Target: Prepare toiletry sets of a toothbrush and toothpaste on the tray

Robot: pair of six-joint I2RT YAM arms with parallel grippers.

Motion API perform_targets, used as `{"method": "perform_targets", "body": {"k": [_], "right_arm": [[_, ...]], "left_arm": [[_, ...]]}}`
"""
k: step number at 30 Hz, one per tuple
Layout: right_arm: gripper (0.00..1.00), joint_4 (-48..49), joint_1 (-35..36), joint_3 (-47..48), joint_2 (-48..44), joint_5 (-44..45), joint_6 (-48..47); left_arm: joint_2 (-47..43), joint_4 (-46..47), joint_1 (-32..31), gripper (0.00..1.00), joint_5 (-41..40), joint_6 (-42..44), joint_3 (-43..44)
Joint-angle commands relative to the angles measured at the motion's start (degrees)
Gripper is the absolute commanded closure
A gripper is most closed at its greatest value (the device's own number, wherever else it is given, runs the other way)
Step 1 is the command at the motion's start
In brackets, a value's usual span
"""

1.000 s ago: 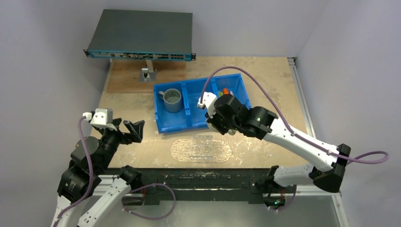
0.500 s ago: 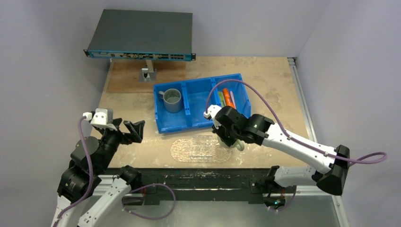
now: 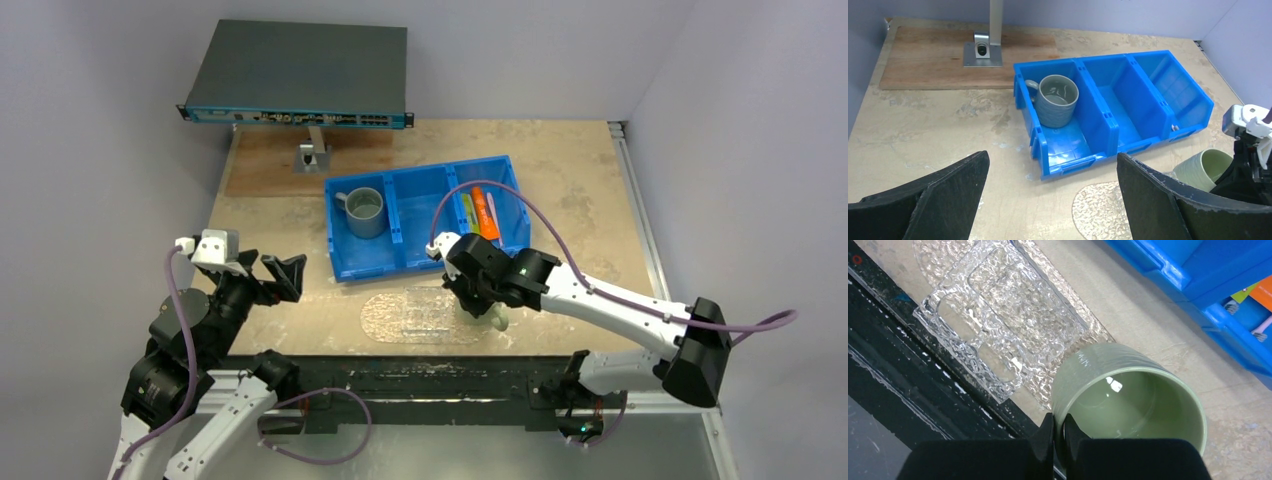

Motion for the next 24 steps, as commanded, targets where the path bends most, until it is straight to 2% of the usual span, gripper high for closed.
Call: {"method": "perform_targets", "body": {"k": [1, 24], "right_arm": [[1.0, 5.77, 0.3, 0.29, 0.56, 0.5, 1.49], [1.0, 8.86, 0.62, -2.3, 4.05, 0.17, 6.19]], "left_arm": [[0.26, 1.33, 0.41, 0.0, 0.32, 0.86, -0.25], [0.23, 1.37, 0.41, 0.0, 0.14, 0.82, -0.28]]}}
